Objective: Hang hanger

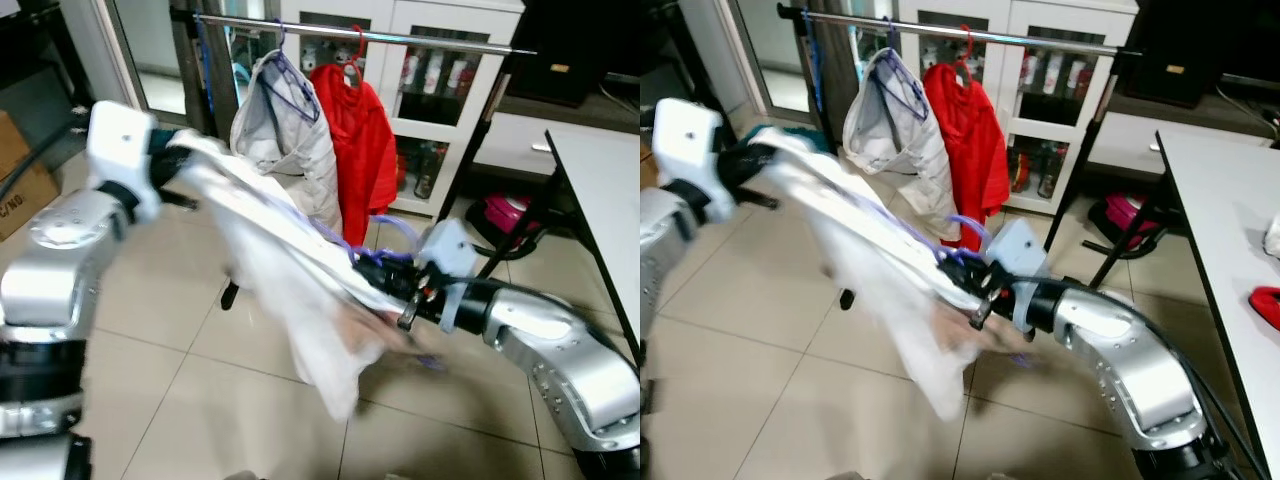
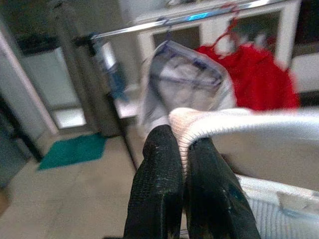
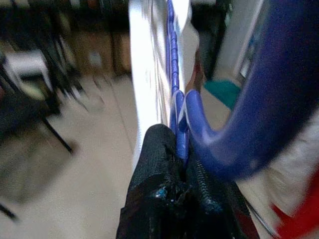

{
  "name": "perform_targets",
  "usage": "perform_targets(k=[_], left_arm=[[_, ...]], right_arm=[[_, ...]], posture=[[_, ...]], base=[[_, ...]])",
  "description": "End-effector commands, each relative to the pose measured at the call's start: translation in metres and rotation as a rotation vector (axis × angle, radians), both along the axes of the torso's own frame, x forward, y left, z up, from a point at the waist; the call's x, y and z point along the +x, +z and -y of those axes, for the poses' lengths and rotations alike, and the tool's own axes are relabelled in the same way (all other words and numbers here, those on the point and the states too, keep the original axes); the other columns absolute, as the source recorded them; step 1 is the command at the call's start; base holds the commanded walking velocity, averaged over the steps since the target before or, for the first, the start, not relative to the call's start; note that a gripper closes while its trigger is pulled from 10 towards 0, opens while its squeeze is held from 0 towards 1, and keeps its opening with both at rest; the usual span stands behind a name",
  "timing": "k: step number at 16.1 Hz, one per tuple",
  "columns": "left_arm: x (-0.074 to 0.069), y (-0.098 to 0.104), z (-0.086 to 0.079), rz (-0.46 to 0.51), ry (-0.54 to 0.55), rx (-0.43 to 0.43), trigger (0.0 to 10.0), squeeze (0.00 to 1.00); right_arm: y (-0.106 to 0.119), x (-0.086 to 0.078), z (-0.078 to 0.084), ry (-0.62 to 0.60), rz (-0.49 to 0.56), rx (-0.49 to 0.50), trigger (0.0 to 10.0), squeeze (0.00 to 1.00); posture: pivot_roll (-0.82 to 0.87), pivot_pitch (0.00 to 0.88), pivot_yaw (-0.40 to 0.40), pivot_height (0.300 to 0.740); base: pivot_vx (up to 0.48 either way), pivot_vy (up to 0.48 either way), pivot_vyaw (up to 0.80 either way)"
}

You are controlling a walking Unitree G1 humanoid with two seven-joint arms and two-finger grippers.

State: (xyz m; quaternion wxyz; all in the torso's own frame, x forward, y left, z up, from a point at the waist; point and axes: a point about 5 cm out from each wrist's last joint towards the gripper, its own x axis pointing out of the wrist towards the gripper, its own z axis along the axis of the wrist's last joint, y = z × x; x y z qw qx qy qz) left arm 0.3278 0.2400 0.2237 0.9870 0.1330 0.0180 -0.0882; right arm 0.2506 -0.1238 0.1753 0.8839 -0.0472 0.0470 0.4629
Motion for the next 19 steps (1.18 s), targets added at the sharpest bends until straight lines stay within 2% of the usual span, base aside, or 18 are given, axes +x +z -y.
perform_targets(k=[1,2,3,4,5,6,8,10,11,12,13,14,15,16,18,19], left_arm=[[0.003,-0.009,-0.022,-0.016,0.108,0.046,0.0,0.0],[0.004,-0.019,-0.019,-0.049,0.089,0.054,0.0,0.0],[0.004,-0.046,0.006,-0.127,-0.011,-0.008,0.0,0.0],[0.0,-0.054,0.029,-0.158,-0.103,-0.045,0.0,0.0],[-0.003,-0.057,0.048,-0.161,-0.181,-0.088,0.0,0.0],[-0.006,-0.057,0.059,-0.162,-0.226,-0.117,0.0,0.0],[-0.021,-0.061,0.103,-0.177,-0.419,-0.18,0.0,0.0],[-0.035,-0.057,0.126,-0.177,-0.538,-0.219,0.0,0.0],[-0.05,-0.051,0.144,-0.173,-0.64,-0.253,0.0,0.0],[-0.055,-0.048,0.148,-0.167,-0.649,-0.278,0.0,0.0],[-0.063,-0.044,0.141,-0.143,-0.543,-0.33,0.0,0.0],[-0.064,-0.044,0.137,-0.138,-0.51,-0.336,0.0,0.0],[-0.071,-0.051,0.114,-0.14,-0.329,-0.385,3.0,0.0],[-0.074,-0.054,0.109,-0.146,-0.295,-0.391,10.0,0.0],[-0.086,-0.063,0.078,-0.1,-0.062,-0.383,10.0,0.0],[-0.083,-0.06,0.064,-0.01,0.069,-0.376,10.0,0.0]], right_arm=[[0.008,-0.001,0.01,-0.025,-0.008,0.071,0.0,0.0],[0.01,-0.002,0.008,-0.012,-0.01,0.096,0.0,0.0],[0.012,-0.003,0.002,-0.015,-0.021,0.146,0.0,0.0],[0.011,0.002,-0.002,-0.068,-0.03,0.171,0.0,0.0],[0.011,0.008,-0.003,-0.139,-0.034,0.196,0.0,0.0],[0.011,0.012,-0.004,-0.182,-0.042,0.218,0.0,0.0],[0.014,0.025,-0.014,-0.304,-0.072,0.322,0.0,0.0],[0.012,0.039,-0.011,-0.446,-0.077,0.335,0.0,0.0],[0.009,0.053,-0.005,-0.584,-0.068,0.333,0.0,0.0],[0.008,0.059,0.001,-0.64,-0.064,0.327,0.0,0.0],[0.003,0.064,0.018,-0.739,-0.044,0.265,0.0,0.0],[0.002,0.063,0.02,-0.745,-0.041,0.248,0.0,0.0],[-0.009,0.055,0.031,-0.748,-0.049,0.138,10.0,0.0],[-0.011,0.051,0.033,-0.745,-0.051,0.125,10.0,0.0],[-0.026,0.032,0.051,-0.837,-0.076,0.073,10.0,0.0],[-0.022,0.022,0.06,-0.895,-0.032,0.082,10.0,0.0]], posture=[[-0.12,0.0,-0.003,0.74],[-0.12,0.0,-0.003,0.74],[-0.12,0.0,0.0,0.74],[-0.12,0.0,-0.001,0.74],[-0.12,0.0,-0.002,0.74],[-0.12,0.0,-0.003,0.74],[-0.11,0.0,-0.005,0.74],[-0.11,0.0,0.001,0.74],[-0.11,0.0,0.006,0.74],[-0.1,0.0,0.007,0.74],[-0.09,0.0,0.005,0.74],[-0.09,0.0,0.005,0.74],[-0.09,0.0,0.005,0.74],[-0.09,0.0,0.006,0.74],[-0.1,0.003,0.0,0.74],[-0.1,0.014,0.002,0.74]], base=[[0.0,0.0,0.0],[0.0,0.0,0.0],[0.0,0.0,0.0],[0.0,0.0,0.0],[0.0,0.0,0.0],[0.0,0.0,0.0],[0.0,0.0,0.0],[0.0,0.0,0.0],[0.0,0.0,0.0],[0.0,0.0,0.0],[0.0,0.0,0.0],[0.0,0.0,0.0],[0.0,0.0,0.0],[0.0,0.0,0.0],[0.0,0.0,-0.8],[0.0,0.0,-0.8]])
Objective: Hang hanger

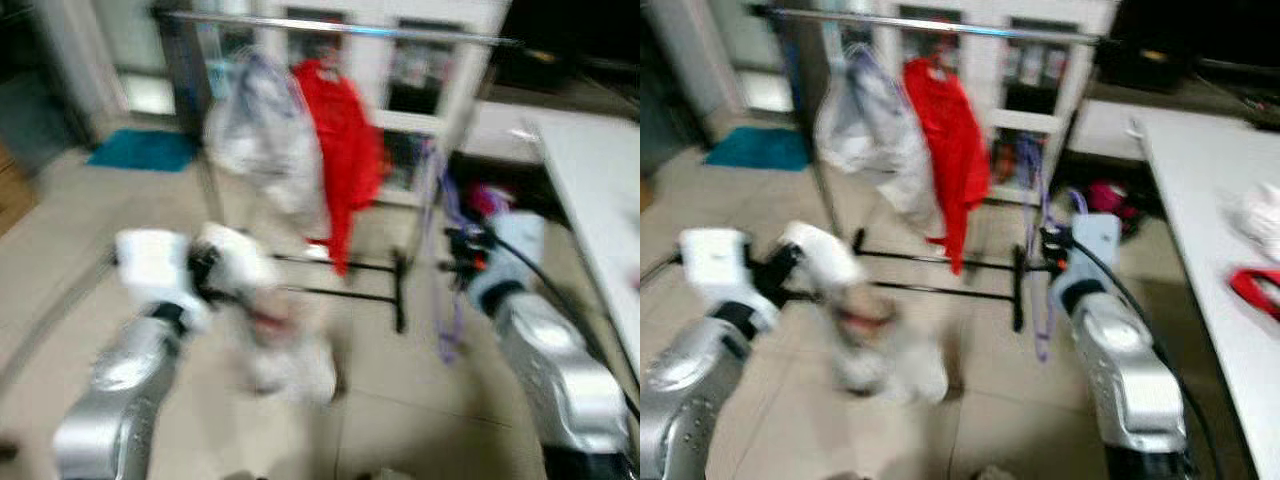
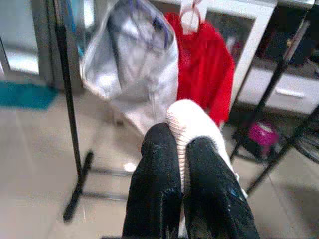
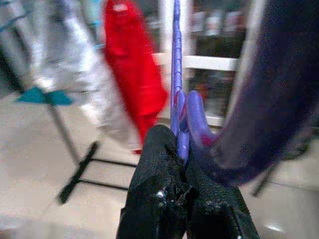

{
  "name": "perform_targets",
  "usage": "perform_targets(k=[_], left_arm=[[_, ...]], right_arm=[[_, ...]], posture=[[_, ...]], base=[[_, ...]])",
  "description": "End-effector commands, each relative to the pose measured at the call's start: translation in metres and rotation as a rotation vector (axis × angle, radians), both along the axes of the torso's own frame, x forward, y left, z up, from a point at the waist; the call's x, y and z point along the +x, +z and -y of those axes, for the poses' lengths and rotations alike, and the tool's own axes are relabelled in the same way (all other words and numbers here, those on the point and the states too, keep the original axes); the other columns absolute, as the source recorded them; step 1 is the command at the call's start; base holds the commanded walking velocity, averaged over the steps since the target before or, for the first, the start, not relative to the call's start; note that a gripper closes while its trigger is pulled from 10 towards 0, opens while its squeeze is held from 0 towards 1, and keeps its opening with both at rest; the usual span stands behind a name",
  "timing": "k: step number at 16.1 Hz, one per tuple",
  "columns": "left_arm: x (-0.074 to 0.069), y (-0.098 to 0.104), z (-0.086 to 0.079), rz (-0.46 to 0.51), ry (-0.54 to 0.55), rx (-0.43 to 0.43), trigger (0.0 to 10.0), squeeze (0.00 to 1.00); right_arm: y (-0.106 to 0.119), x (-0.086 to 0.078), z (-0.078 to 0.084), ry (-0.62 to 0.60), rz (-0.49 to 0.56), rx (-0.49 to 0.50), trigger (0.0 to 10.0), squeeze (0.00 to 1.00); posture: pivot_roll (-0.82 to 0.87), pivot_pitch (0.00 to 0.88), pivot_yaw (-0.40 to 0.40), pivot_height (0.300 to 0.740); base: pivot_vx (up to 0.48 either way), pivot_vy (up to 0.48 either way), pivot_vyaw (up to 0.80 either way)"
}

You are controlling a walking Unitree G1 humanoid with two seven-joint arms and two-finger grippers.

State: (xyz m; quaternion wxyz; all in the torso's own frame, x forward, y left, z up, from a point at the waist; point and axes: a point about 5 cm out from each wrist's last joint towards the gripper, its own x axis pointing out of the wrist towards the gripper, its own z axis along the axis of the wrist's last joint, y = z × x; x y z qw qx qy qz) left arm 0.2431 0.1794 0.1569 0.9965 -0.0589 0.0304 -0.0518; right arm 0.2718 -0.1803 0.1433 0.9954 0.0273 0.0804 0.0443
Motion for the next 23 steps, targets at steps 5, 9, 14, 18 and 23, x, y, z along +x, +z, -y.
perform_targets(k=[5,9,14,18,23], left_arm=[[0.001,0.0,0.012,-0.042,-0.09,0.091,10.0,0.0],[0.003,0.001,0.011,-0.064,-0.095,0.185,10.0,0.0],[-0.002,0.004,0.004,-0.058,-0.055,0.213,10.0,0.0],[0.001,0.005,0.005,-0.051,-0.045,0.195,10.0,0.0],[0.013,0.005,0.007,-0.036,-0.088,0.226,10.0,0.0]], right_arm=[[0.022,-0.011,0.004,-0.104,0.08,0.068,10.0,0.0],[0.014,-0.014,-0.004,-0.119,0.03,0.105,10.0,0.0],[0.01,-0.006,-0.014,-0.098,0.024,0.112,10.0,0.0],[0.012,-0.004,-0.012,-0.086,0.038,0.073,10.0,0.0],[0.01,-0.005,-0.004,-0.15,0.025,0.074,10.0,0.0]], posture=[[-0.14,0.002,0.032,0.74],[-0.11,0.0,0.027,0.74],[-0.06,0.0,0.02,0.74],[-0.07,0.0,0.015,0.74],[-0.1,0.0,0.067,0.74]], base=[[0.0,0.0,-0.8],[0.0,0.0,-0.79],[0.0,0.0,-0.8],[0.0,0.0,-0.8],[0.0,0.0,-0.8]])
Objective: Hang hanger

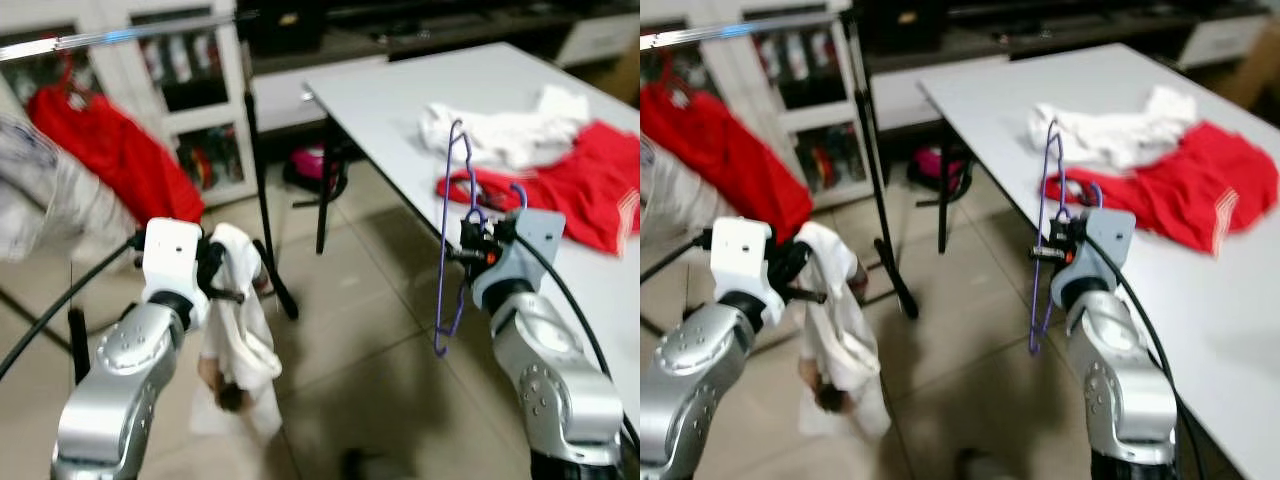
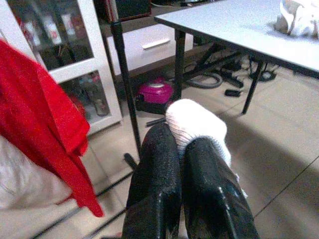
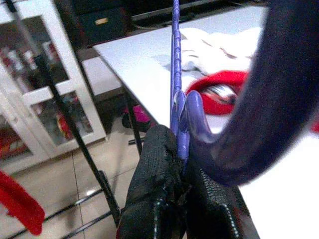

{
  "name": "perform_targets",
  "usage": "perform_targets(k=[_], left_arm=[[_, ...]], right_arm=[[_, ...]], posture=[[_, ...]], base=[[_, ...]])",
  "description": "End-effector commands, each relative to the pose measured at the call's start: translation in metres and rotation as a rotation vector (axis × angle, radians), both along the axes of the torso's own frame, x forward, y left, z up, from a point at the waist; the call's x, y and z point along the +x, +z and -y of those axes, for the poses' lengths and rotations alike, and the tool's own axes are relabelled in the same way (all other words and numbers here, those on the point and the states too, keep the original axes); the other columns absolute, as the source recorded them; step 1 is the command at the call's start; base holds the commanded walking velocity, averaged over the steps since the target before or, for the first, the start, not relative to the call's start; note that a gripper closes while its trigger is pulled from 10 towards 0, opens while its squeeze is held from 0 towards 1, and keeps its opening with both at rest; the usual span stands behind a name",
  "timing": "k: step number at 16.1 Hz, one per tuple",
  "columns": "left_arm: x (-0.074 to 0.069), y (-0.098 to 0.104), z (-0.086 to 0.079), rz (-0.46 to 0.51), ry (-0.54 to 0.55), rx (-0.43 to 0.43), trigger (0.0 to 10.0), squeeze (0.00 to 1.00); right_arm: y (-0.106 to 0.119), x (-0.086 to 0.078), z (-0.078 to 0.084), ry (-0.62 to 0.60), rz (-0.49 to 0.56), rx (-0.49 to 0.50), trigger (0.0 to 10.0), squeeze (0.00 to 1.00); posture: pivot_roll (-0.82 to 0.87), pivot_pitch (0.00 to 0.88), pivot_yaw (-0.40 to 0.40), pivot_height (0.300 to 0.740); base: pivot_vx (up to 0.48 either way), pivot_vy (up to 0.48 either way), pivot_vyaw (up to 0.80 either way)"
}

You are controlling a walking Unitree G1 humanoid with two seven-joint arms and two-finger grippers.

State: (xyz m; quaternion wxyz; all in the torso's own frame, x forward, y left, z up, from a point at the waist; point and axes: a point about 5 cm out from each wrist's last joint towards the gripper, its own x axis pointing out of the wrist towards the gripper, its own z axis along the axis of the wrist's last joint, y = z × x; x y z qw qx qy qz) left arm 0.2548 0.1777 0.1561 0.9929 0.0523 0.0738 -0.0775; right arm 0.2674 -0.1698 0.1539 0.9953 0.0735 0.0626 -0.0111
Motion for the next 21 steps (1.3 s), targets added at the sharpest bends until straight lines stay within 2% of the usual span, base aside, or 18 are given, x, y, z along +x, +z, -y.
perform_targets(k=[1,9,11,13,15,21], left_arm=[[0.004,0.007,0.007,0.036,-0.04,-0.008,10.0,0.0],[0.007,0.0,0.017,0.035,-0.051,-0.039,10.0,0.0],[0.003,-0.001,0.021,0.038,-0.05,-0.039,10.0,0.0],[-0.005,-0.003,0.019,0.028,-0.029,-0.052,10.0,0.0],[-0.006,-0.003,0.017,0.031,-0.015,-0.054,10.0,0.0],[0.002,0.004,0.02,0.068,-0.034,-0.063,10.0,0.0]], right_arm=[[0.0,-0.003,0.006,-0.032,-0.006,-0.015,10.0,0.0],[0.002,-0.003,0.003,0.003,-0.01,-0.067,10.0,0.0],[0.002,-0.001,0.005,0.01,-0.014,-0.067,10.0,0.0],[0.002,0.005,-0.002,0.037,-0.016,-0.068,10.0,0.0],[0.005,0.007,-0.007,0.065,-0.01,-0.073,10.0,0.0],[0.012,0.005,-0.012,0.08,0.015,-0.094,10.0,0.0]], posture=[[-0.1,0.0,0.076,0.74],[-0.12,0.0,0.052,0.74],[-0.1,0.0,0.027,0.74],[-0.08,0.0,0.006,0.74],[-0.08,0.0,0.002,0.74],[-0.1,0.0,0.013,0.74]], base=[[0.0,0.0,-0.8],[0.0,0.0,-0.8],[0.0,0.0,-0.8],[0.0,0.0,-0.8],[0.0,0.0,-0.8],[0.0,0.0,-0.8]])
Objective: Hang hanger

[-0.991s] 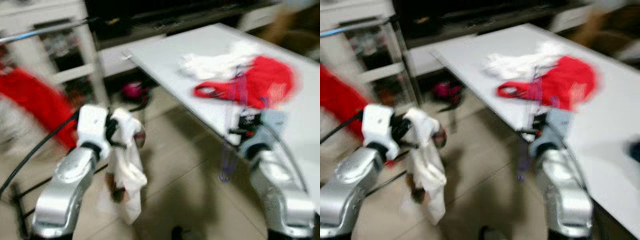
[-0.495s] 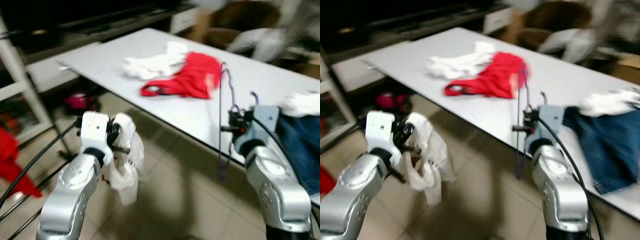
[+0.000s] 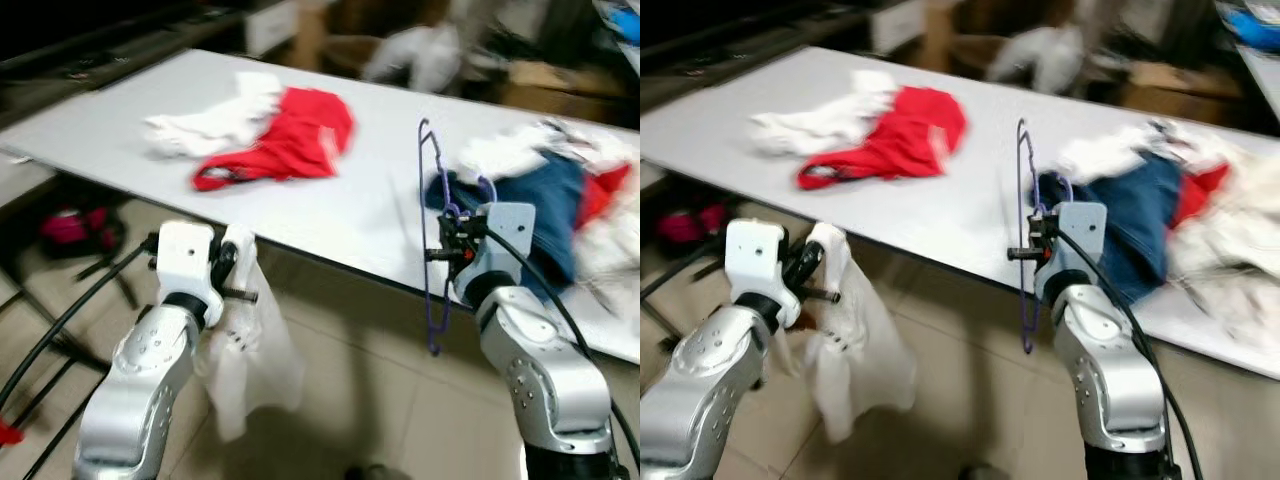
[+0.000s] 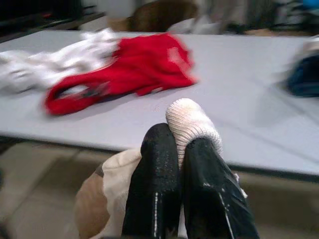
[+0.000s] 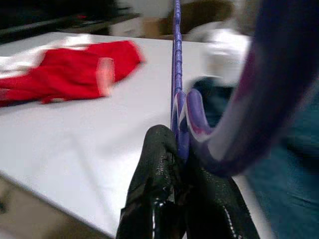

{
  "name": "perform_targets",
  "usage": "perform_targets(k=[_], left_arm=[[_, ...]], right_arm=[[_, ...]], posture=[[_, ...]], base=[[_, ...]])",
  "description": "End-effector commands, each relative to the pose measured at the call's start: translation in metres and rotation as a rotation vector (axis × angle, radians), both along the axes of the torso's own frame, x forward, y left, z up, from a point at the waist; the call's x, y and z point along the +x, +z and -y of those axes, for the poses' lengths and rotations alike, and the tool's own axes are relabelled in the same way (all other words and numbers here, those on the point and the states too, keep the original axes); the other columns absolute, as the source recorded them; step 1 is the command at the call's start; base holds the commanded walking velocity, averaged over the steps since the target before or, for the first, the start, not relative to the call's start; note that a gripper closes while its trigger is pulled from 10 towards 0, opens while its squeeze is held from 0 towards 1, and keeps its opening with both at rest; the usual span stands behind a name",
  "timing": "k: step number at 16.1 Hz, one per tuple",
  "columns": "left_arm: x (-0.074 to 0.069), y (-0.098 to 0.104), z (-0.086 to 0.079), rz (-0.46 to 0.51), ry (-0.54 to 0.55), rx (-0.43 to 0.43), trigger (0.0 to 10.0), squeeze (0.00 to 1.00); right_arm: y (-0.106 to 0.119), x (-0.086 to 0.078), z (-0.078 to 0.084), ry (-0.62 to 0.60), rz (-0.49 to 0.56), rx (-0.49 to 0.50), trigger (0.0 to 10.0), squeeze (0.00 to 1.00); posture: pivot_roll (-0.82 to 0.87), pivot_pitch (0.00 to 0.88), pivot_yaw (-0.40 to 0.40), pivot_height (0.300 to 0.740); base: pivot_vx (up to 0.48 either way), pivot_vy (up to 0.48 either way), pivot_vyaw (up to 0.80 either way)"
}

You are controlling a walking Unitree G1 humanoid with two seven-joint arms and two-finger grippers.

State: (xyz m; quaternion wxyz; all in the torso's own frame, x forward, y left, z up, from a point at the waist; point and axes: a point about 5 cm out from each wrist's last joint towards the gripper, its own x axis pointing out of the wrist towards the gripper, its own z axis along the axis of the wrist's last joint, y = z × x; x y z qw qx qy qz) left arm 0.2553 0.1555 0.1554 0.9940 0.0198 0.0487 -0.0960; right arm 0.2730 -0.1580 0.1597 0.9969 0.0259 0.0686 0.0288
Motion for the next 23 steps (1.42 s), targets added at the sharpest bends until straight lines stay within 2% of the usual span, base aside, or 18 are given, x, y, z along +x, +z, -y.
perform_targets(k=[1,6,10,15,16,17,19,23], left_arm=[[0.001,0.004,-0.001,0.026,0.002,0.004,10.0,0.0],[0.002,0.007,-0.004,0.041,0.018,-0.005,10.0,0.0],[0.004,0.007,0.0,0.049,0.007,-0.008,10.0,0.0],[0.009,0.006,0.006,0.049,-0.004,0.006,10.0,0.0],[0.01,0.006,0.004,0.053,0.006,-0.005,10.0,0.0],[0.01,0.004,0.003,0.034,0.016,-0.034,10.0,0.0],[0.011,0.003,0.005,0.035,0.009,-0.017,10.0,0.0],[0.011,0.006,0.004,0.058,0.028,-0.021,10.0,0.0]], right_arm=[[0.008,0.0,0.001,-0.008,0.03,-0.005,10.0,0.0],[0.015,0.006,-0.005,0.016,0.041,0.005,10.0,0.0],[0.017,0.005,-0.003,0.01,0.044,0.0,10.0,0.0],[0.016,0.003,-0.003,0.031,0.017,0.013,10.0,0.0],[0.016,0.003,-0.005,0.056,0.001,0.049,10.0,0.0],[0.016,0.002,-0.007,0.065,0.002,0.05,10.0,0.0],[0.017,0.001,-0.006,0.069,0.009,0.041,10.0,0.0],[0.022,0.004,-0.003,0.053,0.06,-0.07,10.0,0.0]], posture=[[-0.1,0.0,0.011,0.74],[-0.1,0.0,0.003,0.74],[-0.11,0.0,0.013,0.74],[-0.13,0.0,0.019,0.74],[-0.13,0.0,0.02,0.74],[-0.13,0.0,0.02,0.74],[-0.14,0.0,0.019,0.74],[-0.14,0.0,0.013,0.74]], base=[[0.0,0.0,-0.8],[0.0,0.0,-0.8],[0.0,0.0,-0.8],[0.0,-0.405,0.0],[0.0,-0.281,0.0],[0.0,0.0,0.0],[0.0,0.0,0.0],[0.0,0.0,0.0]])
